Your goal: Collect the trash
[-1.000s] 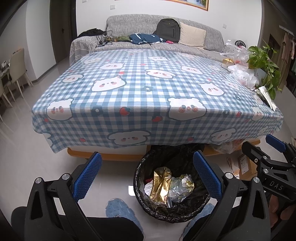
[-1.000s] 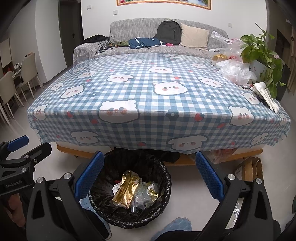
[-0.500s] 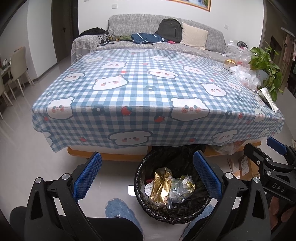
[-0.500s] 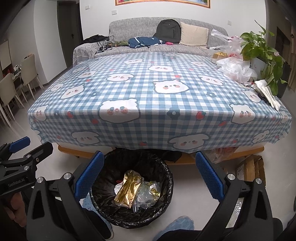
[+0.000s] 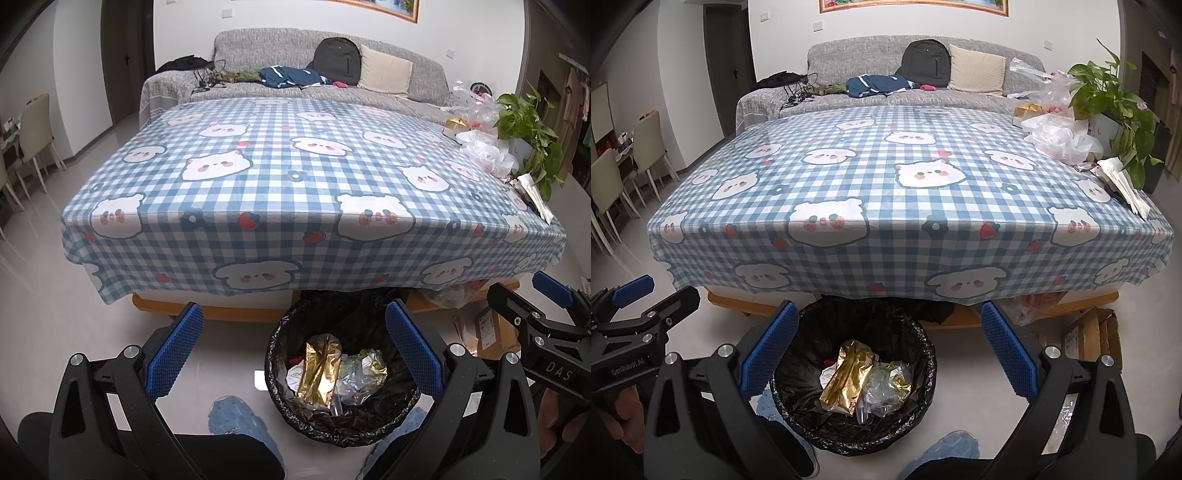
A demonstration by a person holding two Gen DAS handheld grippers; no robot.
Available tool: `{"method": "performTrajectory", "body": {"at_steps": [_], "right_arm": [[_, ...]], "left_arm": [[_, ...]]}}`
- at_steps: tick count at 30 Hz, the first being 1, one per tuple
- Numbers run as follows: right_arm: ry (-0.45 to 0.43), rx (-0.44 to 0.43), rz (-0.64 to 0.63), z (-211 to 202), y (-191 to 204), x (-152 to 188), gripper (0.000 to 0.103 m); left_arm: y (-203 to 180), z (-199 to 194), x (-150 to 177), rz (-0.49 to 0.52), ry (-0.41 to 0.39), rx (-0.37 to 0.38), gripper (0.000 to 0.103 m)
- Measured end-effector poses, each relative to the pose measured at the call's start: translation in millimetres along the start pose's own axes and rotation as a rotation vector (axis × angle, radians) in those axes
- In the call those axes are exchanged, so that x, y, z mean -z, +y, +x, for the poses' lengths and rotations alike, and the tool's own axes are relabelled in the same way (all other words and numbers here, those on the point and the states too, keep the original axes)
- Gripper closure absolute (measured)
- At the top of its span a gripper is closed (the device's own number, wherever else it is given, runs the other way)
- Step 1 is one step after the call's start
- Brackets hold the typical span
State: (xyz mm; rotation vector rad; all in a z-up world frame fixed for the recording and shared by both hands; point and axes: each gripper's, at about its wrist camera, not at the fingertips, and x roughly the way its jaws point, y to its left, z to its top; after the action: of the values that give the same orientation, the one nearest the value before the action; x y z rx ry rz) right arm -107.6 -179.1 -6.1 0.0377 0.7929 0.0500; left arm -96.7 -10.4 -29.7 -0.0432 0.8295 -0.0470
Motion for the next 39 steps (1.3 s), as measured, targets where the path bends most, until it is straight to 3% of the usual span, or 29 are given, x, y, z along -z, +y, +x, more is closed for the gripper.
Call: {"method": "performTrajectory", "body": {"at_steps": [13, 24, 39], "right_arm": [[0.002, -0.001, 0.000, 0.2, -0.9, 0.7, 0.008], [0.002, -0.002, 0.000, 0.8, -1.4, 0.2, 0.008], [0.005, 0.000, -0.001, 0.7, -2.1, 1.1, 0.008]], "left_arm": [[-2.4, -0.1, 0.0, 0.006, -0.005, -0.028, 0.006], [-1.9, 0.8, -0.1, -0.002, 0.002, 0.022, 0.006], [-5.7, 0.6, -0.2, 0.030, -0.012, -0.033, 0.006]]}}
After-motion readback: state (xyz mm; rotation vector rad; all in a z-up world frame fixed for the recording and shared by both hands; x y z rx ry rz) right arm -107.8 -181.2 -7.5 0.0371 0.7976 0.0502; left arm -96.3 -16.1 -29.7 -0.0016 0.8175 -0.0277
